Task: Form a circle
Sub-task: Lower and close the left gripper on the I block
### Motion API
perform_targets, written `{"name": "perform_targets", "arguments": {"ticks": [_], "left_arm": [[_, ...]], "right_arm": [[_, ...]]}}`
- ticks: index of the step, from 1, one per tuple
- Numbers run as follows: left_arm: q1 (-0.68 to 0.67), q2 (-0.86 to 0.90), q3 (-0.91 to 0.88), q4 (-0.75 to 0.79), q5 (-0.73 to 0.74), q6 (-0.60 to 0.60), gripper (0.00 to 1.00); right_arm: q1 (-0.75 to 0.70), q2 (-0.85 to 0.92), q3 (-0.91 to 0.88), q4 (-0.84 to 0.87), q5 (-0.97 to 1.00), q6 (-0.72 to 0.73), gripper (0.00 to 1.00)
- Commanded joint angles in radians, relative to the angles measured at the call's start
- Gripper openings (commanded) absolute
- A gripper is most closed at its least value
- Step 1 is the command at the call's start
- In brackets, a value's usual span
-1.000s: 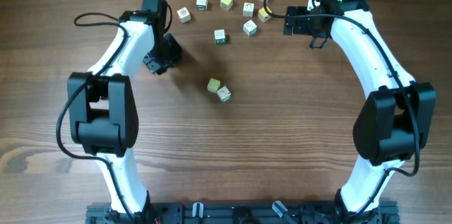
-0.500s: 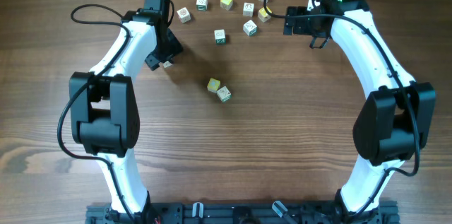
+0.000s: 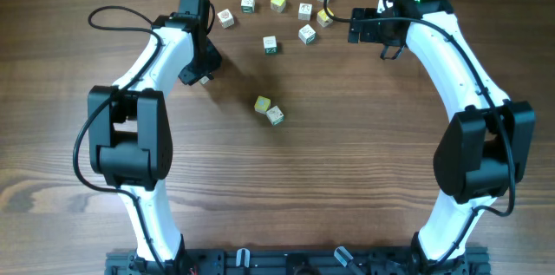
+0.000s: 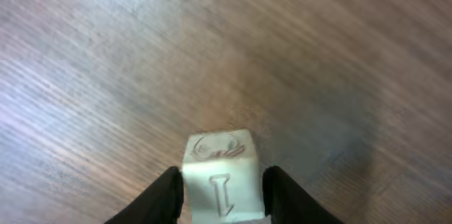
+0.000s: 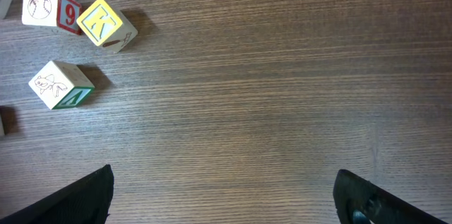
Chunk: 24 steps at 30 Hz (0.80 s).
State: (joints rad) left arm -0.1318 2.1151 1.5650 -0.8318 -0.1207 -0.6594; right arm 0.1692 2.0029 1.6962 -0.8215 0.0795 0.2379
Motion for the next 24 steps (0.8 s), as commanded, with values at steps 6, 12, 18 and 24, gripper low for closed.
{"name": "perform_targets", "arguments": {"ticks": [6,12,18,24], "left_arm": [[-0.004,0.017,-0.009,-0.065,0.059,0.002,0.38],[-0.006,0.017,-0.009,-0.056,-0.034,0.025,0.6],[-0.007,0.017,-0.009,-0.042,-0.064,0.024,0.35],[-0.007,0.017,-0.009,-0.071,0.052,0.028,0.35]], "right_arm": [[0.003,0.002,0.01,0.003,0.011,-0.009,1.0],[0.003,0.002,0.01,0.002,0.011,-0.009,1.0],[0.003,0.002,0.01,0.003,0.011,-0.009,1.0],[0.003,0.002,0.01,0.003,0.011,-0.009,1.0]]}}
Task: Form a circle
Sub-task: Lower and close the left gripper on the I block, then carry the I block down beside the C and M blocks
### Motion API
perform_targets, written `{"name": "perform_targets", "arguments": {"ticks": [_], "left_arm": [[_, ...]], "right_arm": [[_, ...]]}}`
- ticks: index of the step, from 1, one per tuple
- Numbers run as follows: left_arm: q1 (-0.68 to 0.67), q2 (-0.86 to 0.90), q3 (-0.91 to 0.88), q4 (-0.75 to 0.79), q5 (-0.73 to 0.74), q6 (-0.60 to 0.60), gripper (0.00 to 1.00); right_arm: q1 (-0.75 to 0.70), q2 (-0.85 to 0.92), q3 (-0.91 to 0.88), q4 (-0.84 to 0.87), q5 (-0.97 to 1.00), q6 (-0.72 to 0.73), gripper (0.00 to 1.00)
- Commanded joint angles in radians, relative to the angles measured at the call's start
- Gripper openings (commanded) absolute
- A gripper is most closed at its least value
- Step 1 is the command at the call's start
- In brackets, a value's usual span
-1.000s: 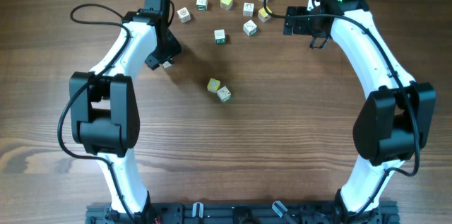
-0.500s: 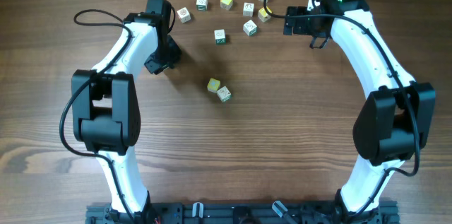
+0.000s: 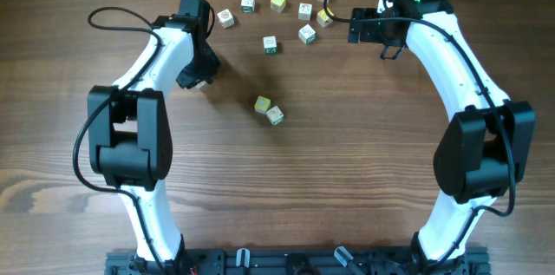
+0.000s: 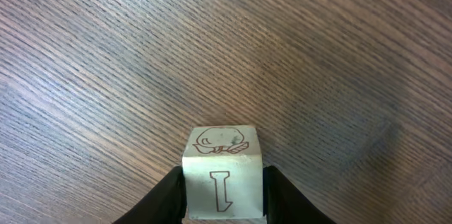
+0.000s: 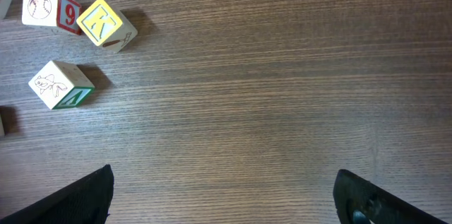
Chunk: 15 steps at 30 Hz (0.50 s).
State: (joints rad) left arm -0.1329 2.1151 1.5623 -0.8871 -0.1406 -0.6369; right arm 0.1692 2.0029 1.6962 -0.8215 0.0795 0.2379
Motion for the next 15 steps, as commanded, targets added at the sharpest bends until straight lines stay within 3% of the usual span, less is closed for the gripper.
{"name": "perform_targets", "arguments": {"ticks": [1,8,15], "left_arm": [[-0.006,0.017,-0.006,-0.028,0.107,0.006,0.35],[-0.006,0.017,-0.006,-0.142,0.246,0.005,0.33],[-0.006,0.017,-0.006,-0.236,0.261,0.006,0.36]], "right_arm": [[0.003,0.002,0.01,0.003,0.011,-0.009,1.0],[0.003,0.002,0.01,0.003,0.011,-0.009,1.0],[0.003,0.002,0.01,0.002,0.011,-0.009,1.0]]}}
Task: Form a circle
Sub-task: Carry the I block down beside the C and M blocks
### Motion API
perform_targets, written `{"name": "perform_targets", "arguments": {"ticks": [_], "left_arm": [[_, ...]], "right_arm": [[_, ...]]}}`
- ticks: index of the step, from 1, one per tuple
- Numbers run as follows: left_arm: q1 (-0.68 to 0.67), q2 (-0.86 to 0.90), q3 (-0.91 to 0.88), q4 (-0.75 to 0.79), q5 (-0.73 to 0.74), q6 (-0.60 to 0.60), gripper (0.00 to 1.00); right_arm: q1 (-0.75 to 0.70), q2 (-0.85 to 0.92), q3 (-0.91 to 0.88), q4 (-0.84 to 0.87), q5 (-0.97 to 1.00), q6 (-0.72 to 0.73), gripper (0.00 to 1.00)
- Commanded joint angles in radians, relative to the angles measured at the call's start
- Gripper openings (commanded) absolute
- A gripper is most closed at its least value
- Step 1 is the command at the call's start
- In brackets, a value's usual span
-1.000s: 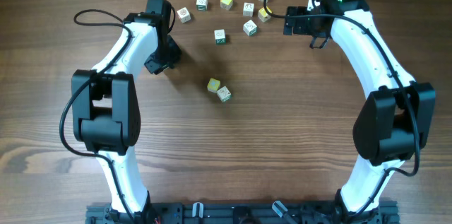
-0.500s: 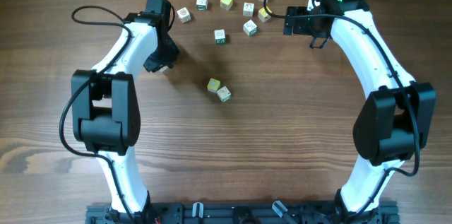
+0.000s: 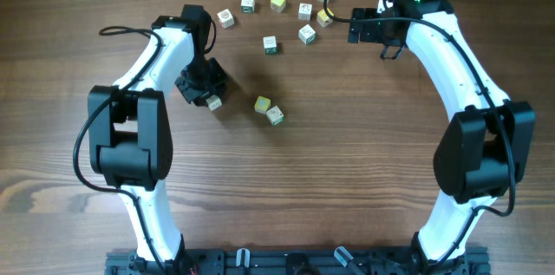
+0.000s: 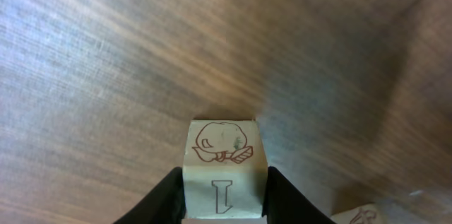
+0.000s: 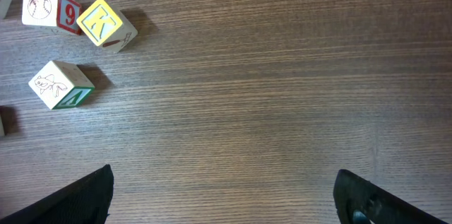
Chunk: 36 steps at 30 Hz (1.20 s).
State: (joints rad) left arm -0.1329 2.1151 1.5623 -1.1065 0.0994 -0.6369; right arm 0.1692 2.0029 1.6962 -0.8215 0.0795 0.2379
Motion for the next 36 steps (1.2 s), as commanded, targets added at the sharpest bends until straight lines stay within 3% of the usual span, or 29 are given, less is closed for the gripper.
{"name": "perform_targets", "arguments": {"ticks": [1,3,12,18,24,30,36], "left_arm": [[-0.006,0.017,-0.006,-0.017,0.02,0.007,0.28],[-0.005,0.009,0.0,-0.018,0.02,0.028,0.17],[-0.008,-0.137,0.003,-0.115,0.033,0.027,0.23],[-0.063,-0.144,0.001,-0.18,0.041,-0.004,0.26],[-0.158,-0.144,-0.057,-0.059,-0.017,-0.111,0.28],[-0.186,-0.144,-0.131,0.044,-0.045,-0.135,0.28],[-0.186,-0.142,-0.172,0.084,-0.044,-0.191,0.37]], "right_arm": [[0.003,0.002,0.01,0.003,0.011,-0.009,1.0],[0.003,0.002,0.01,0.002,0.011,-0.009,0.99],[0.003,0.002,0.01,0.003,0.011,-0.009,1.0],[0.003,0.002,0.01,0.003,0.011,-0.009,1.0],[0.003,0.002,0.01,0.003,0.011,-0.009,1.0],[0.003,0.002,0.01,0.003,0.011,-0.01,1.0],[0.003,0.002,0.01,0.003,0.011,-0.009,1.0]]}}
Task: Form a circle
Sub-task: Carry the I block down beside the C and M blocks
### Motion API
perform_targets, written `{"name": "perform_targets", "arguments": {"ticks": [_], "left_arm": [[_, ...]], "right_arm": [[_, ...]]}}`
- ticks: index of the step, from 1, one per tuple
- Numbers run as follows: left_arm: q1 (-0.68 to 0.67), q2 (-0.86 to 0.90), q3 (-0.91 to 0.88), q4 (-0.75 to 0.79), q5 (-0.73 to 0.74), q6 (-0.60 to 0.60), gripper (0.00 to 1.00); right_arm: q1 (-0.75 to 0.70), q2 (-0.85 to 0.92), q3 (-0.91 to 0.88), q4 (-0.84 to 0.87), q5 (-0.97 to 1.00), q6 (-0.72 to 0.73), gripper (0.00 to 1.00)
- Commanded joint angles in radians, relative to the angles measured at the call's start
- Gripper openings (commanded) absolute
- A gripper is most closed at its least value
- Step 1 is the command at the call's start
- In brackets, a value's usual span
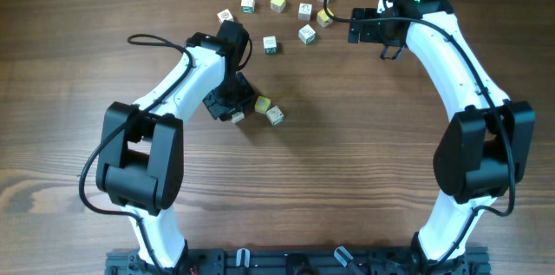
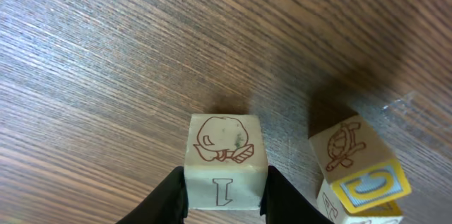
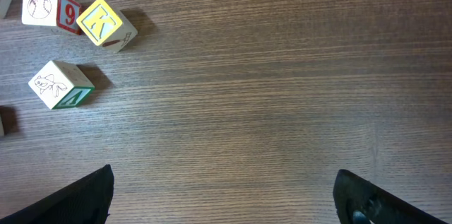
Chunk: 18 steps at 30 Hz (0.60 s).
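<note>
My left gripper (image 2: 226,194) is shut on a cream letter block (image 2: 226,160) with an apple drawing and an "I". In the overhead view that block (image 1: 237,116) sits just left of two blocks at the table's middle: a yellow-topped one (image 1: 262,103) and a pale one (image 1: 275,115). The wrist view shows the pair as a turtle-drawing block (image 2: 346,150) with a yellow and blue face, close on the right. Several loose blocks (image 1: 270,45) lie scattered at the far edge. My right gripper (image 3: 226,196) is open over bare wood near that scatter.
The right wrist view shows a yellow "K" block (image 3: 106,25), a baseball "9" block (image 3: 49,10) and a green-sided block (image 3: 62,84) at upper left. A lone blue block lies at the far left. Black cables loop from both arms.
My left gripper has carried the "I" block to the right, from well left of the middle pair to right beside it. The right arm has not moved.
My left gripper held the "I" block at the left of the table, below the far scatter. It then stood further toward the middle with the block, and now is next to the two middle blocks. The right gripper stayed open and still throughout.
</note>
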State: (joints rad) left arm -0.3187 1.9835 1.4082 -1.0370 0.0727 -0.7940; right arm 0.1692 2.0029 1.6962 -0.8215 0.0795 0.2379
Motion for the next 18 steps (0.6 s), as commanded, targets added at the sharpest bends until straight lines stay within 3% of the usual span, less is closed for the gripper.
{"name": "perform_targets", "arguments": {"ticks": [1,7,18], "left_arm": [[0.0,-0.011,-0.018,0.018,-0.018,-0.034,0.42],[0.0,-0.011,-0.018,0.019,-0.018,-0.033,0.6],[0.0,-0.011,-0.037,0.035,-0.047,-0.034,0.59]], "right_arm": [[0.003,0.002,0.01,0.003,0.011,-0.01,1.0],[0.003,0.002,0.01,0.003,0.011,-0.009,0.99],[0.003,0.002,0.01,0.003,0.011,-0.009,1.0]]}}
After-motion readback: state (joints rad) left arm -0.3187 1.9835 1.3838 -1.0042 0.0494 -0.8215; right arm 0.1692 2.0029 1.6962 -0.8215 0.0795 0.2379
